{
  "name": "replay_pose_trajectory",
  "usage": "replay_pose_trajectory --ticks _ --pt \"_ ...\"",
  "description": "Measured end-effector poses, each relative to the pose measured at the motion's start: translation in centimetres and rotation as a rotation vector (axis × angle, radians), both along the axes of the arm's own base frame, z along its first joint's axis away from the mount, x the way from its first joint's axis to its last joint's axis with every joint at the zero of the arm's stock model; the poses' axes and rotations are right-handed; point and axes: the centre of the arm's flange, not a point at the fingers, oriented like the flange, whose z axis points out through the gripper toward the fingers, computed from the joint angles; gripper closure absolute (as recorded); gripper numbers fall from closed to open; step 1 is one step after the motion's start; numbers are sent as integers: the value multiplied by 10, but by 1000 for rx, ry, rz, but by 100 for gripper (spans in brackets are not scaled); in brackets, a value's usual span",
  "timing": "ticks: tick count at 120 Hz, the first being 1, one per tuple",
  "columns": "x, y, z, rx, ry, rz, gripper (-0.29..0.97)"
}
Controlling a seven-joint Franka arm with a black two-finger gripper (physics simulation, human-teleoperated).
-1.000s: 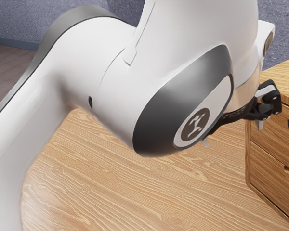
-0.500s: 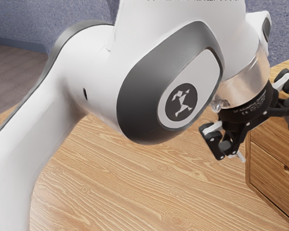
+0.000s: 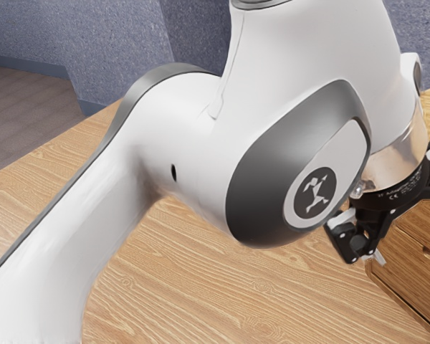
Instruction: Pull the drawer handle with one arm to open the drawer
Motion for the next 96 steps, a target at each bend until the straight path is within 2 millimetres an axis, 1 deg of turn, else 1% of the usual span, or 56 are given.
replay_pose_trajectory --ticks 8,22,38,52,71,96 --pt "6 -1 -3 32 -3 5 2" --pt "12 -12 2 87 -33 -5 2" --pt "20 -14 -8 110 -22 -1 2" --pt "31 -10 -18 118 -8 14 2" --pt "41 2 -21 118 -7 40 2" --pt "49 7 -27 114 5 52 2"
